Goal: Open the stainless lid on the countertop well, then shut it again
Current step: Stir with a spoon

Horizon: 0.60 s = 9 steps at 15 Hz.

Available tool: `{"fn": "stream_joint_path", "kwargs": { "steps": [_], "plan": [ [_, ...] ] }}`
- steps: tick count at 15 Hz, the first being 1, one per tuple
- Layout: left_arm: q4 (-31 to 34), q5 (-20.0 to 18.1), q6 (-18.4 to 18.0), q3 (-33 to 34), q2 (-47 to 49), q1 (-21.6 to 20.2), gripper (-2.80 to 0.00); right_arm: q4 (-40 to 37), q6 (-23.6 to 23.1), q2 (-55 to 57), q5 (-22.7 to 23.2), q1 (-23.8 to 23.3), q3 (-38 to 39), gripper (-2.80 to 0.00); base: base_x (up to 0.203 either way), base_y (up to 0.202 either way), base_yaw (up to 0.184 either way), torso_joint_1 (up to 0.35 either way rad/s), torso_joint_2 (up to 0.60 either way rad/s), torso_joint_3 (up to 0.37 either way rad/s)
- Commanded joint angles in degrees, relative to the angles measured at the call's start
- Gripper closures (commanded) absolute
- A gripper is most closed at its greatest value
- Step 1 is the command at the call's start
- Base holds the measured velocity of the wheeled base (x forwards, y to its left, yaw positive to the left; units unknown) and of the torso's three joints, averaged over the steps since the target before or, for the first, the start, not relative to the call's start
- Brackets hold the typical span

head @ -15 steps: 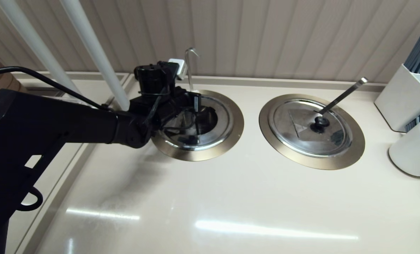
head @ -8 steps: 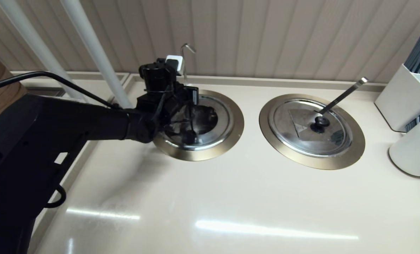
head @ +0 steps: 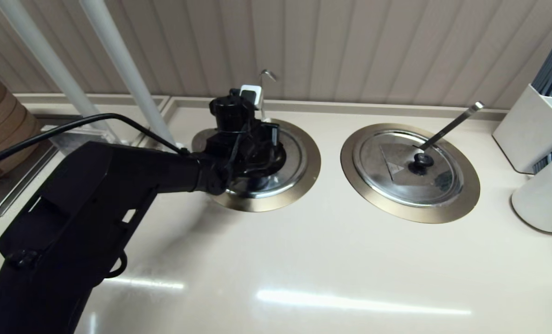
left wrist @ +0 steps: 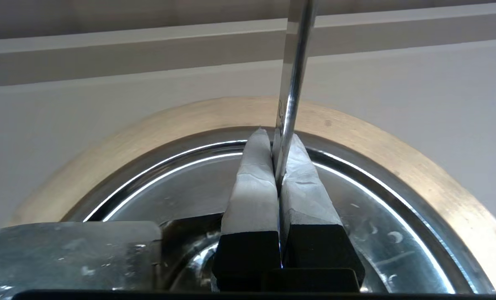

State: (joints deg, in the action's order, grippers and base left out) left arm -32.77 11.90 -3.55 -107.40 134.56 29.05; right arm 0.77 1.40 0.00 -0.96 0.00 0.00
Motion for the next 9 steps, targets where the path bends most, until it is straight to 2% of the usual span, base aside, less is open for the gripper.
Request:
{"fn": "stream_joint_path", "kwargs": {
  "steps": [1,9],
  "plan": [
    [-0.2,0.4,0.0,-1.8,2.5,0.0,0.00,0.0,0.0,0.0,0.0,0.0,0.3,0.00,0.000,0.000,0.000,0.000,0.00,0.000],
    [-0.3,1.0,0.6,-1.8,3.1,1.0,0.00,0.0,0.0,0.0,0.0,0.0,0.3,0.00,0.000,0.000,0.000,0.000,0.00,0.000]
  ]
}}
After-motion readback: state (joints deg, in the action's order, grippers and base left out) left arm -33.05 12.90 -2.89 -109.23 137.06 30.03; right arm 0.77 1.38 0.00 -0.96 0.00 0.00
